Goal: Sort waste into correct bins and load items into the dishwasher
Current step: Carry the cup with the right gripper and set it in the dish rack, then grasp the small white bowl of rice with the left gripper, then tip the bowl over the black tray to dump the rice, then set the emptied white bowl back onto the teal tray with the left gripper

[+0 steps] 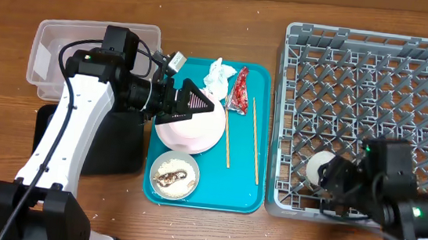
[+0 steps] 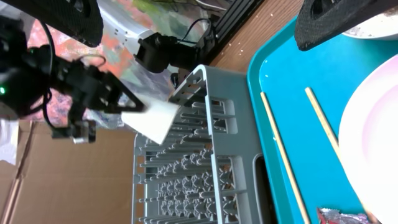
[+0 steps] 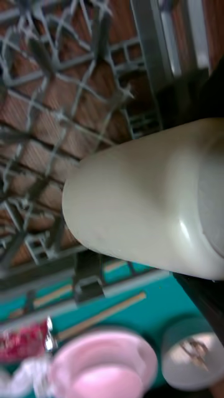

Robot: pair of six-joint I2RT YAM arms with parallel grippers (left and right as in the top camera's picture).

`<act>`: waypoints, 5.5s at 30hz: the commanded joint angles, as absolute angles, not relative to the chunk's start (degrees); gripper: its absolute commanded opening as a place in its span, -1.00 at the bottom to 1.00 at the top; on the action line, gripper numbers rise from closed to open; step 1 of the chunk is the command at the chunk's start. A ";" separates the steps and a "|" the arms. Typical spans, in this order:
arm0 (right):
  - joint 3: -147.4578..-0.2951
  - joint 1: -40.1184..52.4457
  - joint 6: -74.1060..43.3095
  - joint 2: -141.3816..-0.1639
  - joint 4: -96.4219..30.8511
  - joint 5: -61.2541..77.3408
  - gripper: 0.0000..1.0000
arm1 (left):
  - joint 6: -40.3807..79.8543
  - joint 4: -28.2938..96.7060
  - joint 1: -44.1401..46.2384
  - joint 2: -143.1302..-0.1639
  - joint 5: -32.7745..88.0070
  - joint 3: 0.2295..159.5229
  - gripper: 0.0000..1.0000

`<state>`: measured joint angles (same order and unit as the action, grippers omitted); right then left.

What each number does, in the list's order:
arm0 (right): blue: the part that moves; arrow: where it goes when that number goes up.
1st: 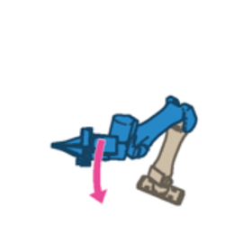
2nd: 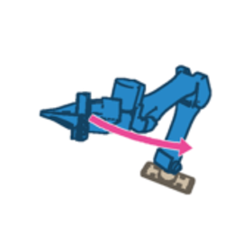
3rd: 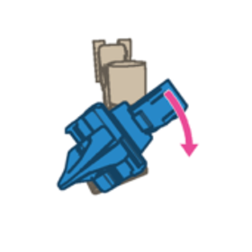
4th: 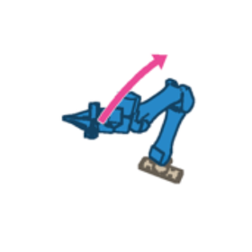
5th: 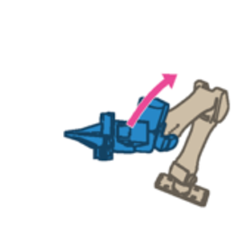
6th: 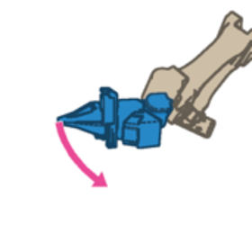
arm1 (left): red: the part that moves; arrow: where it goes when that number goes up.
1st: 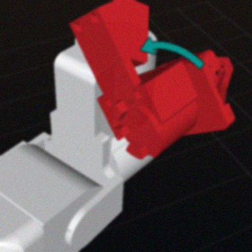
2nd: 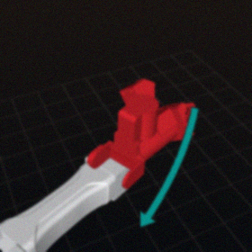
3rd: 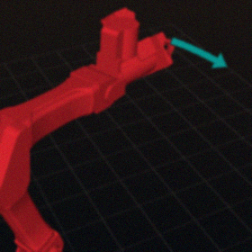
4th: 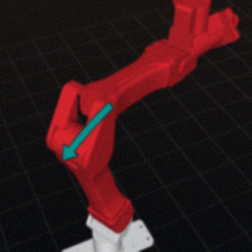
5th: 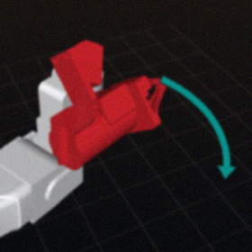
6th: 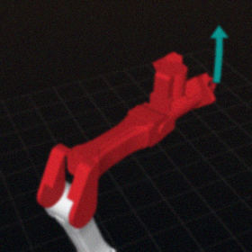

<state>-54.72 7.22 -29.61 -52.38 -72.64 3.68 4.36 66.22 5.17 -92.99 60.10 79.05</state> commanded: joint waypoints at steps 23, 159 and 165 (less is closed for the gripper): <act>-63.61 7.51 -21.58 -60.34 -47.88 35.75 0.48 | 18.00 68.62 18.81 -92.77 14.66 79.55 1.00; -63.61 7.38 -26.85 -60.88 -51.75 29.58 0.57 | -17.63 81.06 -0.93 -105.30 63.09 92.03 -0.92; -63.61 7.38 -29.87 -60.88 -52.84 28.95 0.57 | 1.85 69.60 13.78 -105.30 43.22 100.12 -0.92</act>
